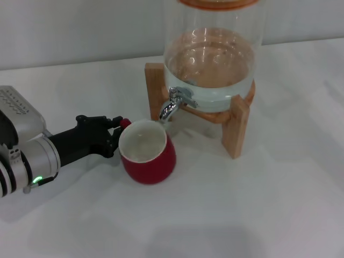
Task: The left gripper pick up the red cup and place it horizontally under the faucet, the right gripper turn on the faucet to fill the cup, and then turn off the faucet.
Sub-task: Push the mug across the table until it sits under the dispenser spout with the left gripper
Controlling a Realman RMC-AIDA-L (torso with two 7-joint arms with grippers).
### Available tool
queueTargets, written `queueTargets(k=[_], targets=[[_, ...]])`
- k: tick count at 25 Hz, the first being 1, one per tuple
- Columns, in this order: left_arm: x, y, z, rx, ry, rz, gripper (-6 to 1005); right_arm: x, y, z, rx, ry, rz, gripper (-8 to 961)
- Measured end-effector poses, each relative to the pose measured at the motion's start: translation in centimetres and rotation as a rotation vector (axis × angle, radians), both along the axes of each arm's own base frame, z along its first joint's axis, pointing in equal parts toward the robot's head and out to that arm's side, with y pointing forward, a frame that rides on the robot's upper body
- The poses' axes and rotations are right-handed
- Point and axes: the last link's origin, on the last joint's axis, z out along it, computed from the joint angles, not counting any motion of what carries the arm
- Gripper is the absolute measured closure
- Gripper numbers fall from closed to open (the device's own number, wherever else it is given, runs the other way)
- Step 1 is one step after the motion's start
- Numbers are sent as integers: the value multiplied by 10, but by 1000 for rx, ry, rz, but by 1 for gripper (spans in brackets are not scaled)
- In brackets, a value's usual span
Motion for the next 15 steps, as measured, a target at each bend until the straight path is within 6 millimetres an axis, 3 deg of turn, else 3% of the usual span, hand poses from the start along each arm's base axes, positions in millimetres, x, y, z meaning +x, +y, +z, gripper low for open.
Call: queueTargets(k=[15], targets=[[0, -1, 0, -4, -7, 2, 794, -1, 1, 0, 2, 1, 3, 234]])
